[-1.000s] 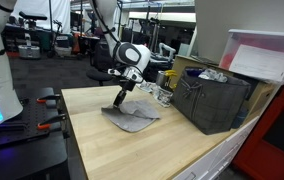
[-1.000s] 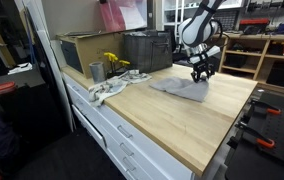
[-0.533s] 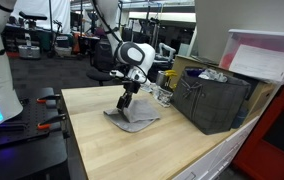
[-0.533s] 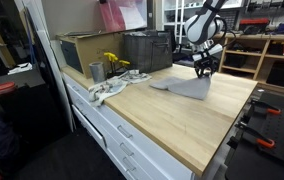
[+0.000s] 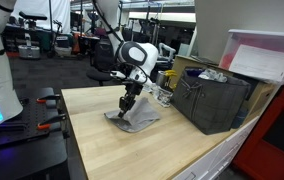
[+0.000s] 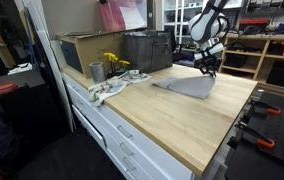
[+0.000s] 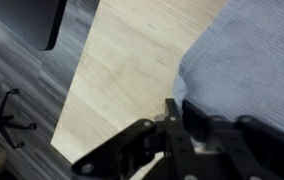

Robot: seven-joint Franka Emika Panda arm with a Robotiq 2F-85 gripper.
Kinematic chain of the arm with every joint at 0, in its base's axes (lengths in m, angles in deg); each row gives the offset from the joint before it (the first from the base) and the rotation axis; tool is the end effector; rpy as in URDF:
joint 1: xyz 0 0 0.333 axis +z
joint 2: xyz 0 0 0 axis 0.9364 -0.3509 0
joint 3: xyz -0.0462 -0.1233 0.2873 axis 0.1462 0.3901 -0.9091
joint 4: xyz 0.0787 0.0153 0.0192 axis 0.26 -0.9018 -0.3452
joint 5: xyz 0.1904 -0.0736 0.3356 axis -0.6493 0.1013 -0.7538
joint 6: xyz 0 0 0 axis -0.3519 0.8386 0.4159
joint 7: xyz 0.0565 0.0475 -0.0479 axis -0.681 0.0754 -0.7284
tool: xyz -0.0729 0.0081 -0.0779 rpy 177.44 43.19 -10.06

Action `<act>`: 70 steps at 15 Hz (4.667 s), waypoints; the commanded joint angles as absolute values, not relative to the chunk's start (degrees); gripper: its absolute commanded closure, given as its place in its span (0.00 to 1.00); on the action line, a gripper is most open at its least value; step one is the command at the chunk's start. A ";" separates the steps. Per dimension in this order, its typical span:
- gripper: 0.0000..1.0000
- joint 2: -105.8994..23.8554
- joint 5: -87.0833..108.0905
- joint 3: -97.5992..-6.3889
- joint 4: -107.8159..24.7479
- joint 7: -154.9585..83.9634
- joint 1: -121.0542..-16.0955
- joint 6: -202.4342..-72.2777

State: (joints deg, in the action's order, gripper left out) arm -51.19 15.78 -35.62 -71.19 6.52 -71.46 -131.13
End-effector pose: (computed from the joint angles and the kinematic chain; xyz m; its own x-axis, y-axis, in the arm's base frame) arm 0.4914 -0.2125 0.1786 0.4525 -0.8894 -0.0645 -0.8035 -0.4381 0.4031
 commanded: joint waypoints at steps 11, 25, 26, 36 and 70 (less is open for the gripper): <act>0.00 -42.77 20.08 -41.66 -69.98 10.78 -70.04 -135.93; 0.00 -49.53 3.05 -48.21 -62.61 -7.42 -71.94 -140.63; 0.00 -50.80 3.15 -47.96 -61.73 -6.72 -71.76 -141.01; 0.00 -67.50 -1.40 -47.48 -45.15 -9.74 -76.43 -141.19; 0.74 -79.44 -2.60 -44.11 -25.94 -6.80 -77.55 -134.42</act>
